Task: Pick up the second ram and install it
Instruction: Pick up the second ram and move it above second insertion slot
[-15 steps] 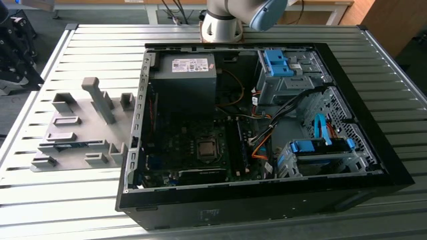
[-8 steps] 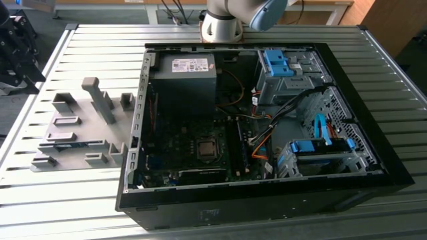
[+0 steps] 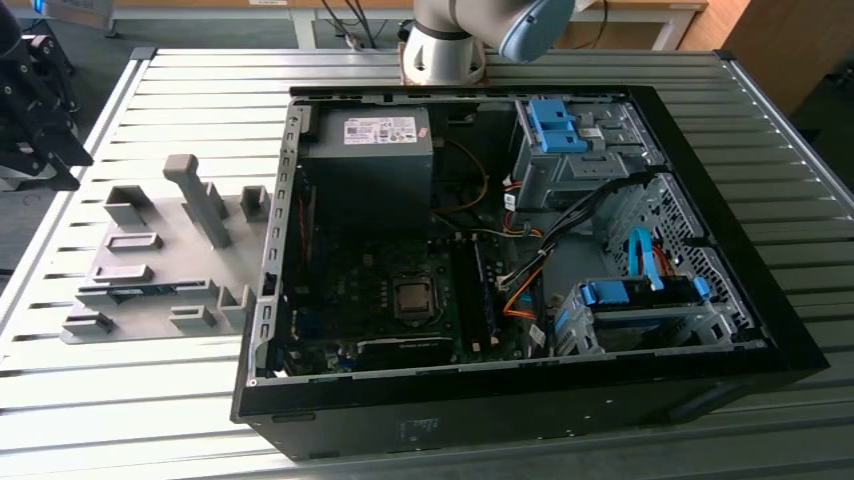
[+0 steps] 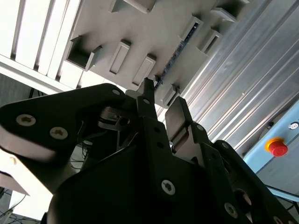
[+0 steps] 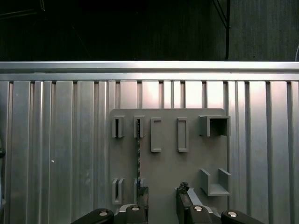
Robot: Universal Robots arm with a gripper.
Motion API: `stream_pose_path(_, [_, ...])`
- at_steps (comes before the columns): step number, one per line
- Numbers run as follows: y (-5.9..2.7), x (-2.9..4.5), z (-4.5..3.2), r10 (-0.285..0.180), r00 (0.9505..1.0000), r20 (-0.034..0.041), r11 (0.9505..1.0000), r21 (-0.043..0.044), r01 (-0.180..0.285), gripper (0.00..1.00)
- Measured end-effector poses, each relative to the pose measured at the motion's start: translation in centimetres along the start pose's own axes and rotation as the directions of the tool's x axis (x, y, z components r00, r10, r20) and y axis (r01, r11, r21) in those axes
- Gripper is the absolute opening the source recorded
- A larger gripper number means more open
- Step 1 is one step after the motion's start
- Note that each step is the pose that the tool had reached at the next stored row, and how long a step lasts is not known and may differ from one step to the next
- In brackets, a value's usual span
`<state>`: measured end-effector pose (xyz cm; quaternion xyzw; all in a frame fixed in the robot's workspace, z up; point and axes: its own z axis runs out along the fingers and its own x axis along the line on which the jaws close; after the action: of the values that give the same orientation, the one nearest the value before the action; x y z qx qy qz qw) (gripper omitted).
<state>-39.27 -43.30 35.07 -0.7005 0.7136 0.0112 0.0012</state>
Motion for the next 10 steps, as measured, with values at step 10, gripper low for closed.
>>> stream_pose_path(10, [-0.01, 0.00, 0.29, 0.000, 1.0000, 0.0000, 1.0000, 0.0001, 0.000, 0.37])
